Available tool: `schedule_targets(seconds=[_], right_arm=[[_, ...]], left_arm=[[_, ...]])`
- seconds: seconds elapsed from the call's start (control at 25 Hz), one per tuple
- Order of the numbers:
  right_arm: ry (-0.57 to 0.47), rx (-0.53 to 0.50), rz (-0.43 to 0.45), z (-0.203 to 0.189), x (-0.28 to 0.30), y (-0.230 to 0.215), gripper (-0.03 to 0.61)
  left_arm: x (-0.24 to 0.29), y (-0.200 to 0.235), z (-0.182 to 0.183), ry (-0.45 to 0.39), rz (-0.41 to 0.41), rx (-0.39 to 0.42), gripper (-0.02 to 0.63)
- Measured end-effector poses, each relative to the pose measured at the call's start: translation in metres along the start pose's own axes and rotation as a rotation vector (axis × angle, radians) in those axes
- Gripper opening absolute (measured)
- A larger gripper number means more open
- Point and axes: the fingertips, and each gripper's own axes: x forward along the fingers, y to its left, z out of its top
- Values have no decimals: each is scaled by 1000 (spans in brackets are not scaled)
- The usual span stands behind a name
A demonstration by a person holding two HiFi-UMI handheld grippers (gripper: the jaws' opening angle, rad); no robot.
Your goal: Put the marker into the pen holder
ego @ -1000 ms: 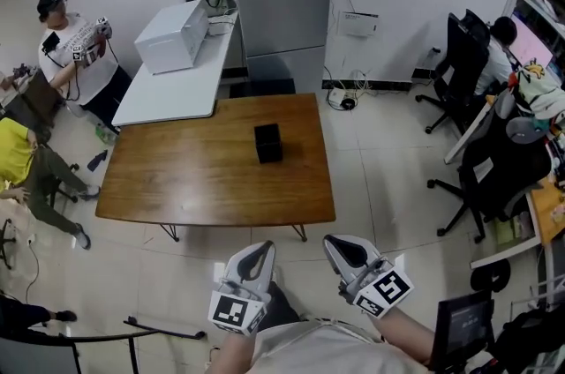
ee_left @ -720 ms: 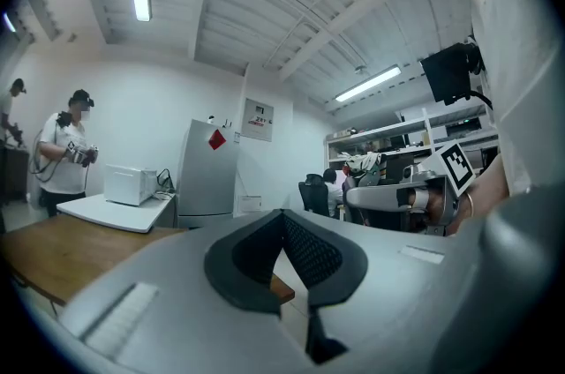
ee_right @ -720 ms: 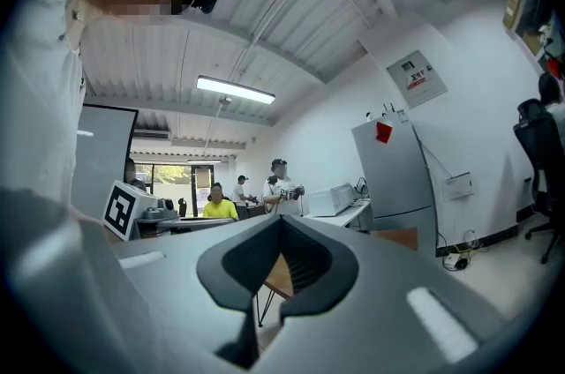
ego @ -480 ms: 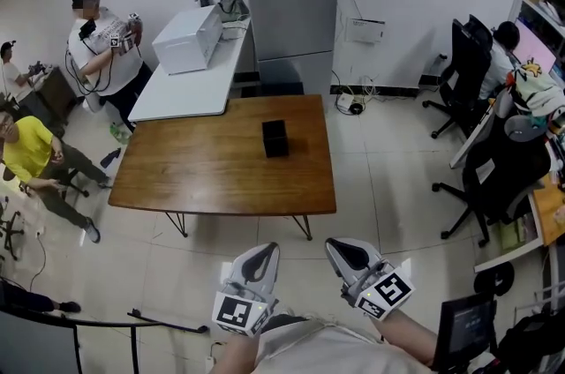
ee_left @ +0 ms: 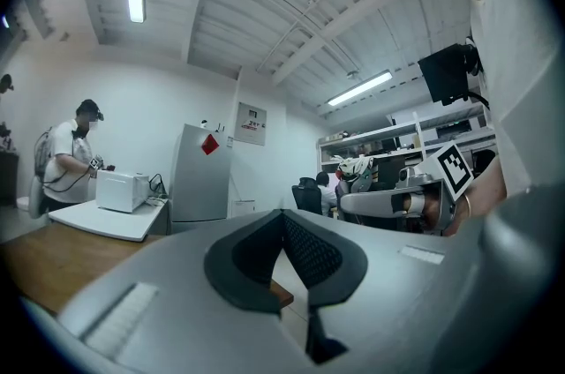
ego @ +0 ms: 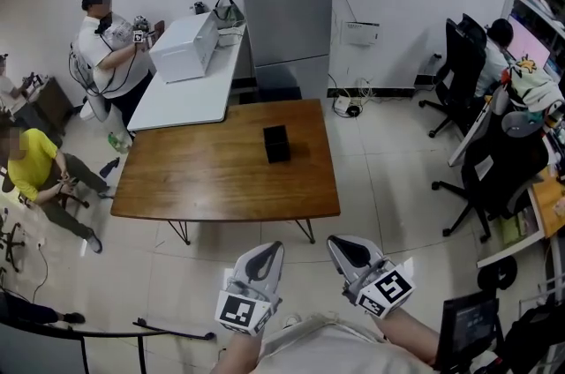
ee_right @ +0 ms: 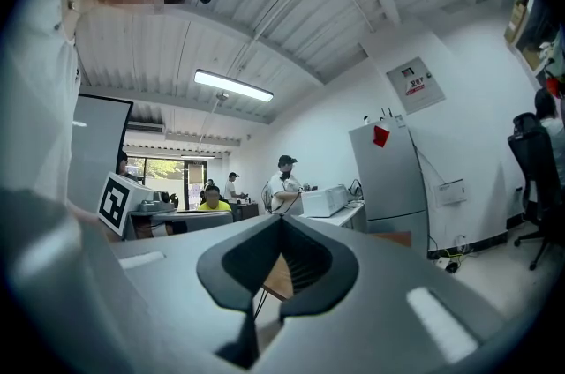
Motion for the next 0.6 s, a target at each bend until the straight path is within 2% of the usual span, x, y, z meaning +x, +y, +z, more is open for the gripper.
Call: schedule_targets(seconds=[0.6], right_arm=[[42, -37, 1, -3, 14, 3, 2]], left_arm=[[3, 19, 7, -6, 1, 5, 15]])
